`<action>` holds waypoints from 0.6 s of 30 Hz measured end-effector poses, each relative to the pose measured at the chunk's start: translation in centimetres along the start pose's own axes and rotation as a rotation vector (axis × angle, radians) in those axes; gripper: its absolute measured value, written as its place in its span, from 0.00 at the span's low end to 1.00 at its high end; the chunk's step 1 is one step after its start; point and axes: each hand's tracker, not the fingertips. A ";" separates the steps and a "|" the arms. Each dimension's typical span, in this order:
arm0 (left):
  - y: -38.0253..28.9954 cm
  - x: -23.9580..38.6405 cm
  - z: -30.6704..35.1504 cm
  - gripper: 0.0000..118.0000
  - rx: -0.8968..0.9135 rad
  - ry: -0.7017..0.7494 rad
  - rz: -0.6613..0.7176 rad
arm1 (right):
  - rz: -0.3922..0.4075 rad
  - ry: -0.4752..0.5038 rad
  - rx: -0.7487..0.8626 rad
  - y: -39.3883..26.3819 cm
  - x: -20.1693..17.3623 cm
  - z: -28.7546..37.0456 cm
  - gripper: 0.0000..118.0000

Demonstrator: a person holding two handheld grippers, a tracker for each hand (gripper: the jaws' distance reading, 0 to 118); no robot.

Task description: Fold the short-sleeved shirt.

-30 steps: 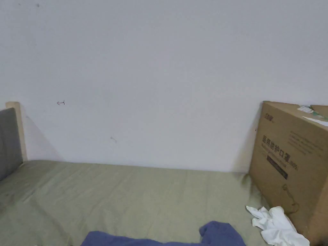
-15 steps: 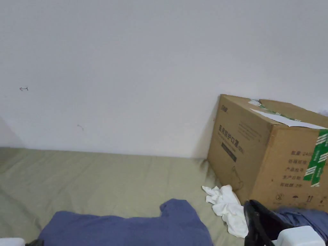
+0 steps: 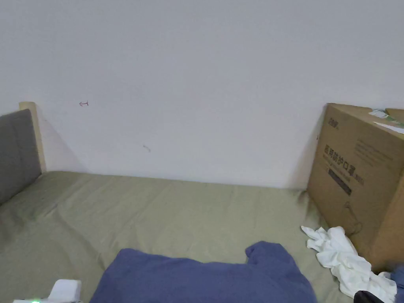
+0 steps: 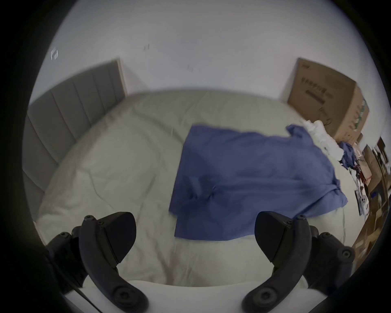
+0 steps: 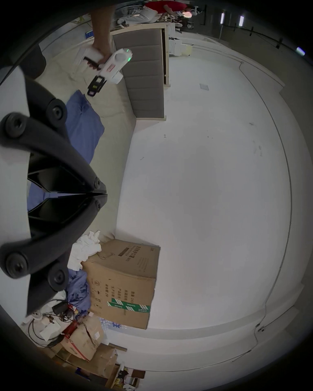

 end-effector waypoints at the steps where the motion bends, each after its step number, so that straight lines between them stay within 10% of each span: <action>1: 0.0 -0.2 -1.9 0.96 -0.063 0.002 0.022 | -0.014 0.010 -0.015 -0.3 0.2 -0.3 0.00; 6: -0.1 0.6 -7.5 0.92 -0.144 0.052 0.008 | -0.058 -0.004 -0.084 -1.8 1.3 -1.3 0.00; 9: -0.8 0.6 -10.7 0.62 -0.229 0.053 0.048 | -0.080 -0.007 -0.111 -2.6 1.9 -1.8 0.01; 12: -1.9 1.0 -10.4 0.54 -0.216 0.062 0.085 | -0.097 -0.007 -0.136 -2.8 2.6 -2.3 0.16; 16: -1.7 1.8 -9.5 0.07 -0.172 0.041 -0.007 | -0.206 0.006 -0.137 -2.4 4.5 -2.4 0.19; 18: -1.3 1.8 -9.2 0.01 -0.183 0.020 0.039 | -0.187 -0.013 -0.143 -2.2 5.2 -3.1 0.46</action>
